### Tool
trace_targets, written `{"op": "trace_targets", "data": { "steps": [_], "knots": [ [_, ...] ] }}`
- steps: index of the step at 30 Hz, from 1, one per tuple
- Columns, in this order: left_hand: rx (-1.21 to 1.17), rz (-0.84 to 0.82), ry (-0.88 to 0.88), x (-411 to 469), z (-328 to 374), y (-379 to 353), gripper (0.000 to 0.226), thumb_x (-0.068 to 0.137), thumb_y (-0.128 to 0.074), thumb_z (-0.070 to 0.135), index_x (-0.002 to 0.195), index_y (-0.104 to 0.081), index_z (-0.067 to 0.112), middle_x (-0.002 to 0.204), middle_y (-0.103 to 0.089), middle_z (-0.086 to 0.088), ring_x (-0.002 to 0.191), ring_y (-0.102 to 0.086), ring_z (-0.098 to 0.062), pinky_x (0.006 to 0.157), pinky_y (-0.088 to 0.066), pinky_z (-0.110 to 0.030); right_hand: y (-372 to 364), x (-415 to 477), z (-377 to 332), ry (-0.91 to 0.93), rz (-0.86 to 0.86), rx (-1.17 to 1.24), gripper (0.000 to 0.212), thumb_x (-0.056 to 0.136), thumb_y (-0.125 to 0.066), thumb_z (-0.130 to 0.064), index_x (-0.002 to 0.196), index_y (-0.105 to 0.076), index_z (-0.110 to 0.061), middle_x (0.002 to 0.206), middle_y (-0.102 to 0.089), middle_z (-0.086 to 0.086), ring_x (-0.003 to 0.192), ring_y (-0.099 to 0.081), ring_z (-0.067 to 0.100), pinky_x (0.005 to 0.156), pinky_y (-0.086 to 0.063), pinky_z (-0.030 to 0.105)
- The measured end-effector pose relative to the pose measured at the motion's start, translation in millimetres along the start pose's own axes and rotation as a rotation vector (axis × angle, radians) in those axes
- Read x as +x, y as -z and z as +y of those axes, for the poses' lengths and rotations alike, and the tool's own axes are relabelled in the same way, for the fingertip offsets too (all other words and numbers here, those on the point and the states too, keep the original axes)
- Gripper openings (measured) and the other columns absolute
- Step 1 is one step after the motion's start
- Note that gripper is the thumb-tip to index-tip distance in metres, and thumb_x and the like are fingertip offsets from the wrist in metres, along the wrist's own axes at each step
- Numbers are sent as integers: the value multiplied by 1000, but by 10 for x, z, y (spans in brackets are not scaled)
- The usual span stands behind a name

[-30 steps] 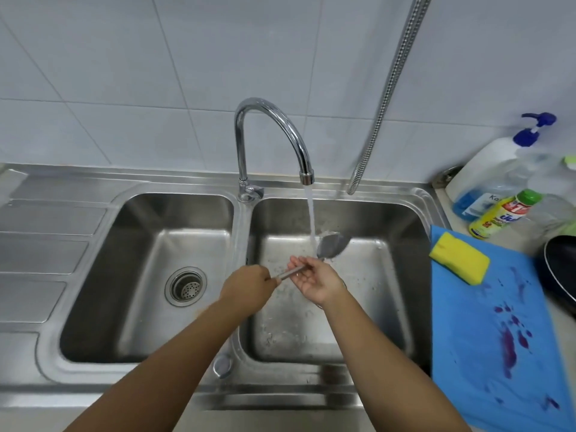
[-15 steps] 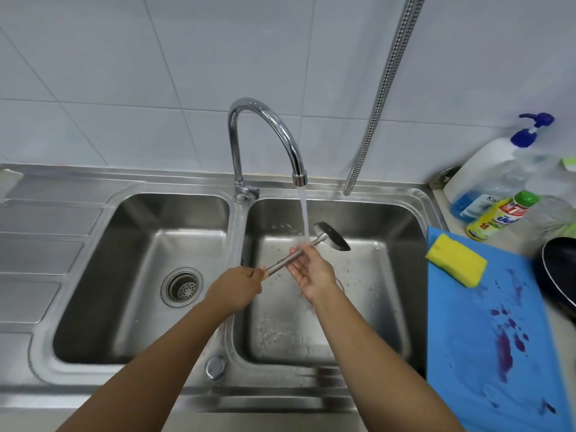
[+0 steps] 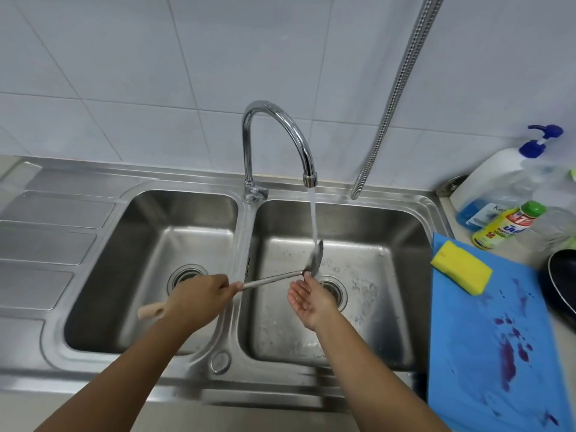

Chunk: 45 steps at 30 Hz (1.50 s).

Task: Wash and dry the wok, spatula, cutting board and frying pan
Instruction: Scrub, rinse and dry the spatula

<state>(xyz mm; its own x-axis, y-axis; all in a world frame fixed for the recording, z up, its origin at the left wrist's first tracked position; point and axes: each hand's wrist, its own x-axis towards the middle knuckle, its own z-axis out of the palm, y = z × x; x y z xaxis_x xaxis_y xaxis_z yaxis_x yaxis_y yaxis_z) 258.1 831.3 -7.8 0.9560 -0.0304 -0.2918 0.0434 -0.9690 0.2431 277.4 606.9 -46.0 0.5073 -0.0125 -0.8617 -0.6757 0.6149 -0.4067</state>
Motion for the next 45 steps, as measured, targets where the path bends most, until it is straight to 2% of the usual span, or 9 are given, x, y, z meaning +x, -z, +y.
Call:
{"op": "trace_targets", "data": {
  "steps": [5,9,12,16,20,29,33,38,45],
  "knots": [
    [216,153,-34,64,235,134,42,93,-43,62,77,-51,25,73,-58,9,69,-54,-11,58,-38,-29,73,-43,-52,183,209,-289,12,92,-61,-15,84,-65,-7,69,-62,4,55,-52,13,52,-45,24],
    [219,99,6,7,247,60,40,94,-44,58,86,-58,22,78,-60,8,72,-56,-12,60,-36,-28,-194,-234,-23,720,246,-765,11,91,-56,-19,82,-63,-20,86,-66,-3,79,-62,17,65,-45,28],
    [95,14,63,-53,269,4,44,93,-44,60,89,-65,21,82,-66,4,78,-63,-16,65,-47,-30,-609,-212,-149,1075,115,-1052,24,94,-56,-22,116,-65,-18,115,-62,-1,111,-56,20,91,-45,32],
    [24,-10,81,-106,253,-9,47,91,-47,62,80,-64,20,77,-65,4,74,-63,-14,64,-47,-29,-1203,62,-427,1289,157,-1570,56,102,-38,-34,154,-20,-21,160,-20,3,142,-24,29,115,-23,44],
    [-42,-25,115,-131,151,13,48,90,-48,64,74,-61,20,71,-61,5,65,-59,-11,56,-41,-26,-1442,331,-421,1337,247,-1956,79,100,-36,-19,148,26,-18,158,27,3,147,12,37,116,7,59],
    [-66,-19,135,-107,-48,143,55,88,-46,70,80,-64,19,76,-66,2,71,-63,-14,57,-42,-26,-1820,466,-723,1150,360,-1915,94,98,-45,-40,143,37,-23,158,28,8,146,20,36,107,19,62],
    [-59,-9,129,-127,-70,176,55,88,-45,70,71,-57,20,71,-64,2,64,-58,-13,53,-37,-24,-1811,353,-676,1106,268,-1830,92,97,-49,-33,149,26,-27,160,20,8,148,11,34,116,7,59],
    [-54,-52,113,-134,-13,213,54,90,-46,67,69,-52,19,66,-56,4,60,-53,-12,54,-39,-26,-1372,111,-516,993,109,-1748,65,97,-45,-31,154,-16,-24,163,7,8,145,-14,38,117,-20,47],
    [124,-69,-30,-68,403,73,30,96,-47,48,86,-57,22,85,-64,4,75,-58,-15,64,-41,-29,19,-274,-121,844,236,-1675,53,98,-44,-34,149,-33,-25,163,-8,8,142,-20,34,117,-22,41]
  ]
}}
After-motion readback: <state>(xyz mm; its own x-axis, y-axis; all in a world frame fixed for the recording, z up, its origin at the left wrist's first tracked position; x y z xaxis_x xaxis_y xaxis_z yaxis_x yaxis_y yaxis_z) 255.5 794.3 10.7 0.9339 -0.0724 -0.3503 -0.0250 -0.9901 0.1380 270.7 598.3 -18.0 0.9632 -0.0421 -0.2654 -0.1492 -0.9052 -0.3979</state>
